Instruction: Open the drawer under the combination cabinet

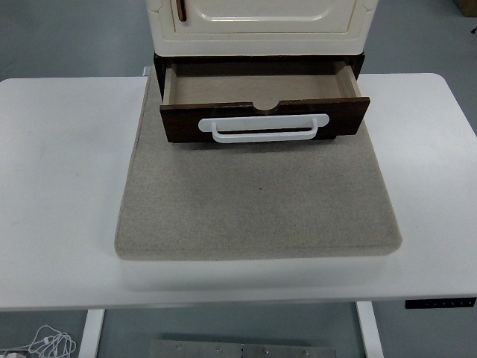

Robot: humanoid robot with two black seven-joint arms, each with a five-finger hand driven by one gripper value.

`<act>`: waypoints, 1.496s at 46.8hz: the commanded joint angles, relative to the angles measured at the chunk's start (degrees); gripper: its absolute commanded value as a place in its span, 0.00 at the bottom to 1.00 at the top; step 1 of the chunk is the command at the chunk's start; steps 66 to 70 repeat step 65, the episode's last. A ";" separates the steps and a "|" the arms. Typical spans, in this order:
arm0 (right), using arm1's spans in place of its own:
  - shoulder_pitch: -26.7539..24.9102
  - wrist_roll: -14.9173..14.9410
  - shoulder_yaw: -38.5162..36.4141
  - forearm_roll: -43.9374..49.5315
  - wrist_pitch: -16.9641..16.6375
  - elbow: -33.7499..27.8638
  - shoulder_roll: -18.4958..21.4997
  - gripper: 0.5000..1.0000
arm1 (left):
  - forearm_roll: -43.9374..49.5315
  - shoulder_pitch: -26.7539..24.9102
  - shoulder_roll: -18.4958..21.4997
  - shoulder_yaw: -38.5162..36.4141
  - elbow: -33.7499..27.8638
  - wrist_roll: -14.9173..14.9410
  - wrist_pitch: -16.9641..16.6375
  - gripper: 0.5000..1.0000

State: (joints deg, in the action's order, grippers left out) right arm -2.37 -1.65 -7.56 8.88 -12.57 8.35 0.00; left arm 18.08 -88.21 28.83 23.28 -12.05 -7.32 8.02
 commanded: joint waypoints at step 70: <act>-0.27 -0.02 0.09 0.00 0.00 0.00 0.00 0.85 | 4.68 28.62 -16.35 27.61 -0.17 2.84 18.43 1.00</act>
